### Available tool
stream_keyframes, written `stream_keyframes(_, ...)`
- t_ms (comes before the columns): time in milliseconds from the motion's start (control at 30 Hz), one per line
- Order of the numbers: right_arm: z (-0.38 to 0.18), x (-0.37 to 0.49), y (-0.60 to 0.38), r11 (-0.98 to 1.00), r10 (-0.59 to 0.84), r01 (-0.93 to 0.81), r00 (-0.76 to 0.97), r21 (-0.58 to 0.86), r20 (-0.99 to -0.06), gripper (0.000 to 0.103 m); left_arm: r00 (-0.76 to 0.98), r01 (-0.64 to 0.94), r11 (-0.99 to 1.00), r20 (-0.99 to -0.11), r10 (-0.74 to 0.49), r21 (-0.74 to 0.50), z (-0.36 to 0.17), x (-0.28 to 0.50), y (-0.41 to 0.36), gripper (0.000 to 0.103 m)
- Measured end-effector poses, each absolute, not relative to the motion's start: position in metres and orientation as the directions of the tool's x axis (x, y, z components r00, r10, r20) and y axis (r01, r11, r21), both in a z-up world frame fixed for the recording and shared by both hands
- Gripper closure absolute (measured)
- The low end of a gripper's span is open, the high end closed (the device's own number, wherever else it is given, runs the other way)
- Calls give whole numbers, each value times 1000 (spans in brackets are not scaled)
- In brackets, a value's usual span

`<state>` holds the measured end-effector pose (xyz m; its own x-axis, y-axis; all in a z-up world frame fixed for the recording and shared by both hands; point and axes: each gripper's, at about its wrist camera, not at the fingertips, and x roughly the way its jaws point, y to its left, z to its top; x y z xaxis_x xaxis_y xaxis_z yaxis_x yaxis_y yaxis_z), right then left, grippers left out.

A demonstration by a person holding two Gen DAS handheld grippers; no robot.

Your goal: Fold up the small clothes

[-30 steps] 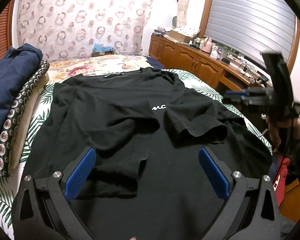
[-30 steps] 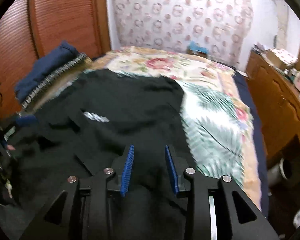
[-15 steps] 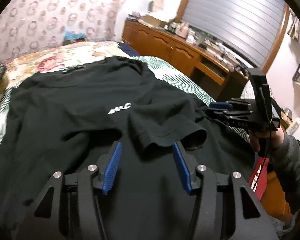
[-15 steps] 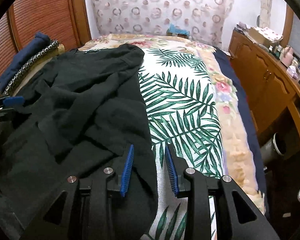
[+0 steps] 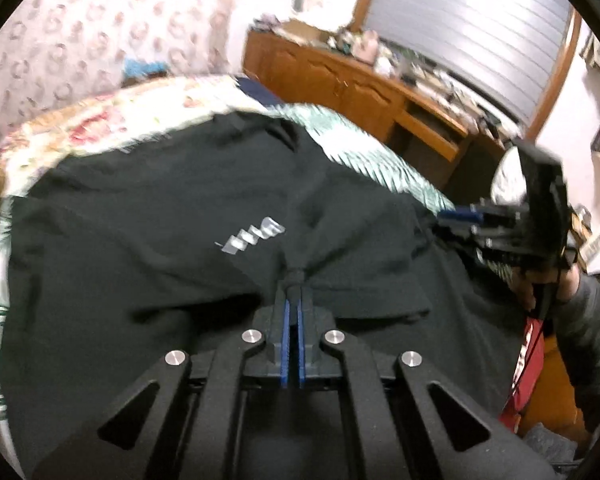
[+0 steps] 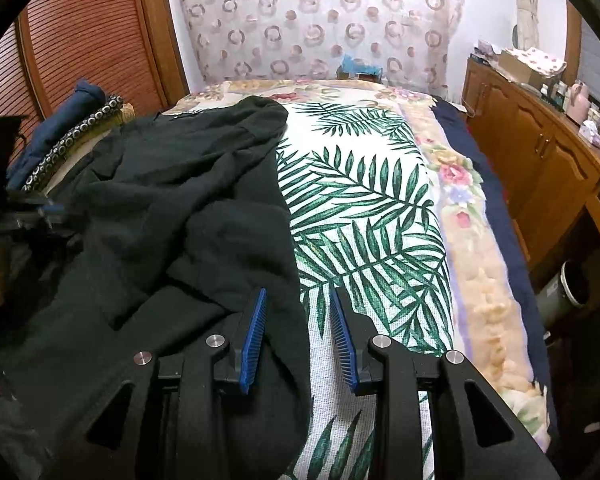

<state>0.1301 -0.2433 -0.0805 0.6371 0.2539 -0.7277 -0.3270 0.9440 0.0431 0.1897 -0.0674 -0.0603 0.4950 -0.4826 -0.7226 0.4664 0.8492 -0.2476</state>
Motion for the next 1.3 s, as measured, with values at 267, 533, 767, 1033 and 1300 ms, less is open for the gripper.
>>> stream_keyframes(267,-80,130,-243,944,253,-327,637,41,-728,69,564,409,896,-725,-396,-171,-41,190,-30,99)
stream_keyframes(533,-80,132,-247,944,255,-328,635,45,-730,69,584,349,929,-746,-318,-123,-44,198,-5,86)
stream_keyframes(767,-80,132,-248,943,257,-329,634,47,-729,69,621,271,963,-762,-180,-7,-52,212,16,20)
stream_keyframes(1033,-80,132,-248,943,256,-329,635,45,-729,68,554,225,971,-809,-198,-83,-54,244,47,19)
stream_keyframes(1300,-73,140,-248,940,244,-340,635,19,-733,68,517,207,968,-824,-231,-141,-52,269,51,20)
